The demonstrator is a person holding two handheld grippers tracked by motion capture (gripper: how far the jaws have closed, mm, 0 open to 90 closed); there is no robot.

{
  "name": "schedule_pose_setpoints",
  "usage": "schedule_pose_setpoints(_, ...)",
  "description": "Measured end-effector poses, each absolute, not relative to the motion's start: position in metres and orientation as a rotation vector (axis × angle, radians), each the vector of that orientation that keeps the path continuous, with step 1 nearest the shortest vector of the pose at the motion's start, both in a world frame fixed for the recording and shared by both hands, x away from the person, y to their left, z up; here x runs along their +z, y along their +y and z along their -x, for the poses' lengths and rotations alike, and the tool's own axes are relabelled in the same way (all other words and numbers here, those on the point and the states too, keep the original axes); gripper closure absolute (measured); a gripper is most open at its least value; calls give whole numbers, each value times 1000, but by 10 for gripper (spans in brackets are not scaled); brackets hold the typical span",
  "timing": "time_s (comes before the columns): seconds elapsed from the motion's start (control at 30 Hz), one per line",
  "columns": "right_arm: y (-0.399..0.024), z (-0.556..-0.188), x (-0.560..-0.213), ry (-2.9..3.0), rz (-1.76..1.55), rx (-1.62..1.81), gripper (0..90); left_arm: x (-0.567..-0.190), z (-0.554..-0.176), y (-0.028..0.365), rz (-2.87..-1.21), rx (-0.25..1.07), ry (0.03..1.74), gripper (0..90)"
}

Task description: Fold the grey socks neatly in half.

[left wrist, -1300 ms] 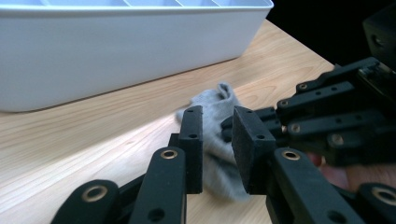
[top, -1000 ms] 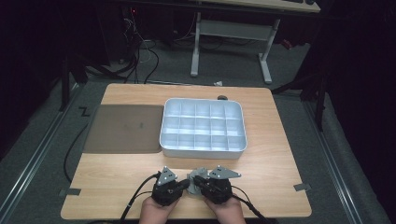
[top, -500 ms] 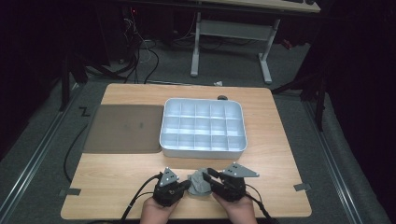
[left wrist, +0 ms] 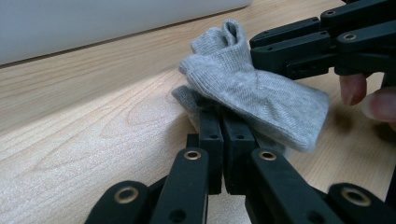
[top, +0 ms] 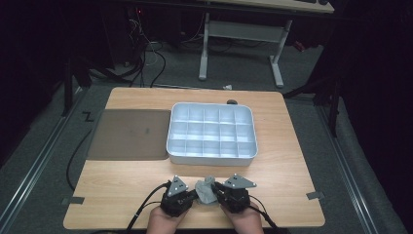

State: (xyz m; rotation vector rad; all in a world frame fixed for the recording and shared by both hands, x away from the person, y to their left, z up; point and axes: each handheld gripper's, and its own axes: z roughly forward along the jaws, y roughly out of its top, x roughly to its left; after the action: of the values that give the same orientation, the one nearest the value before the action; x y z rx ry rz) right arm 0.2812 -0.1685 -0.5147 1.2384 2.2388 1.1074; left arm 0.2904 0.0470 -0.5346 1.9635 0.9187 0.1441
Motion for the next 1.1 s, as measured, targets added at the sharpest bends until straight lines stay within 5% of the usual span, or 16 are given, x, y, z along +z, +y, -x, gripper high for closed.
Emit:
schedule_pose_setpoints(0.83,-165,-272,-519,2285,-1195,1091,801,-534,-289,44,-1976,172,898,848)
schedule_pose_setpoints(1.1,-163,-268,-524,2304,-1139,1020,803,-528,-288,47,-1945,191,876,718)
